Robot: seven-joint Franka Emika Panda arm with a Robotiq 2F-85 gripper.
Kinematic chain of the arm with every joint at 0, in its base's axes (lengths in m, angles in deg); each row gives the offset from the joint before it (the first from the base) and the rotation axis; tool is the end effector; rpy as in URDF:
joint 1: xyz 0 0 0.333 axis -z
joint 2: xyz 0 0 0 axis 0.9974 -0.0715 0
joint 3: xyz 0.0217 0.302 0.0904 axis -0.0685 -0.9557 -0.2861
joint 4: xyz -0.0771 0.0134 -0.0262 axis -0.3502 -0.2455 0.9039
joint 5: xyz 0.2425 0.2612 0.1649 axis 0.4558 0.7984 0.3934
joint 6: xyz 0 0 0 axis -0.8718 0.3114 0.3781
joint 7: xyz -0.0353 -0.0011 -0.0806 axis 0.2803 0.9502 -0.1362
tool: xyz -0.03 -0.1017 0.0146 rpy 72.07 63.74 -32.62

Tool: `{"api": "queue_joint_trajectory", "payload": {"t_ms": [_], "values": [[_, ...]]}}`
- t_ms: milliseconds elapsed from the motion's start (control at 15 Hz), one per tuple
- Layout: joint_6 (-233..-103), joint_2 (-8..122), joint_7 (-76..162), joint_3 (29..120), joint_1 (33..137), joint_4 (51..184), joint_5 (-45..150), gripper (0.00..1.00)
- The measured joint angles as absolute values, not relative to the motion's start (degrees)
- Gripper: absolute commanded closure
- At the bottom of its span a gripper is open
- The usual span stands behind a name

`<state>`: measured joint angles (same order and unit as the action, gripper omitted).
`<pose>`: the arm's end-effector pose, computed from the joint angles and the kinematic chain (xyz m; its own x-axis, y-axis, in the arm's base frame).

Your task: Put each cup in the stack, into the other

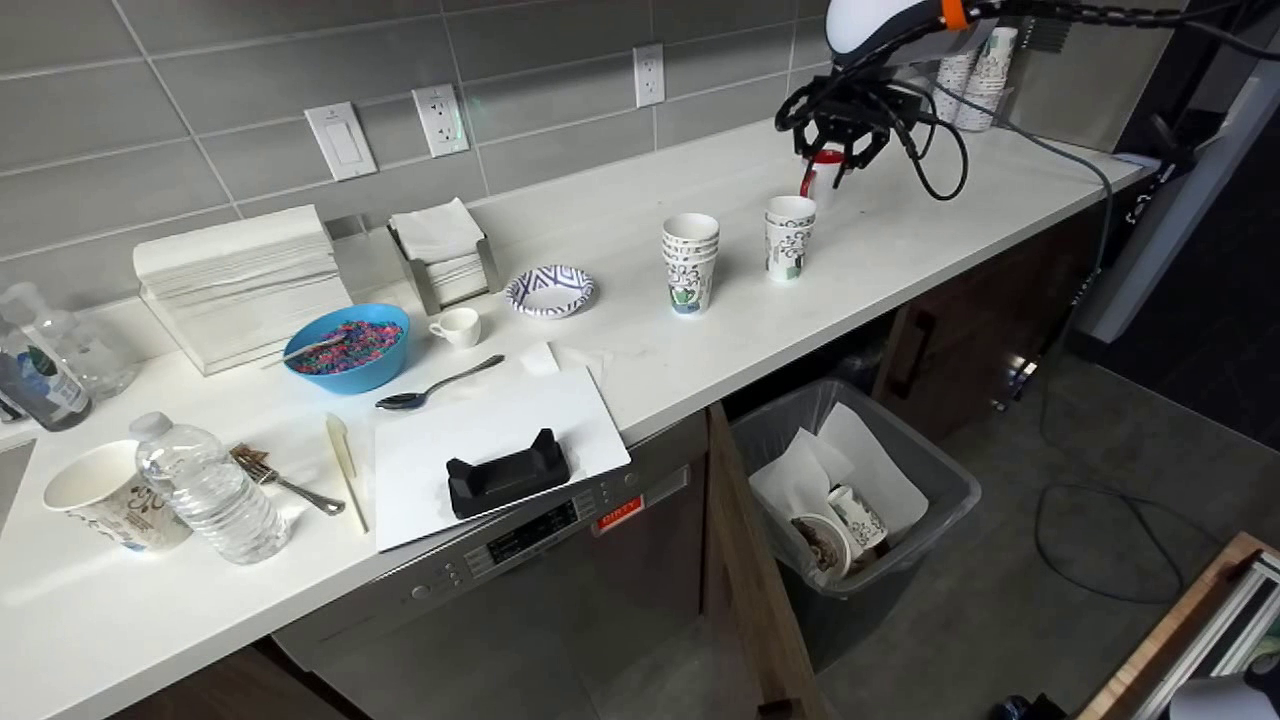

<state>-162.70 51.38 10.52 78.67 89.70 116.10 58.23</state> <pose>0.6819 -0.1285 0.4433 0.6187 -0.7529 0.2243 -0.7374 -0.6551 -0.1646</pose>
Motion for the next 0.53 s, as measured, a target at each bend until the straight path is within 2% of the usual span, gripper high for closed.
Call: {"api": "queue_joint_trajectory", "payload": {"t_ms": [133, 200, 467, 533], "values": [[-162.7, 50.6, 10.5, 78.6, 89.6, 115.8, 58.2, 0.04], [-162.7, 50.1, 10.5, 78.5, 89.6, 115.6, 58.2, 0.01], [-162.7, 47.7, 10.6, 78.0, 89.5, 114.6, 58.4, 0.01], [-162.6, 47.0, 10.6, 77.8, 89.5, 114.3, 58.6, 0.05]]}}
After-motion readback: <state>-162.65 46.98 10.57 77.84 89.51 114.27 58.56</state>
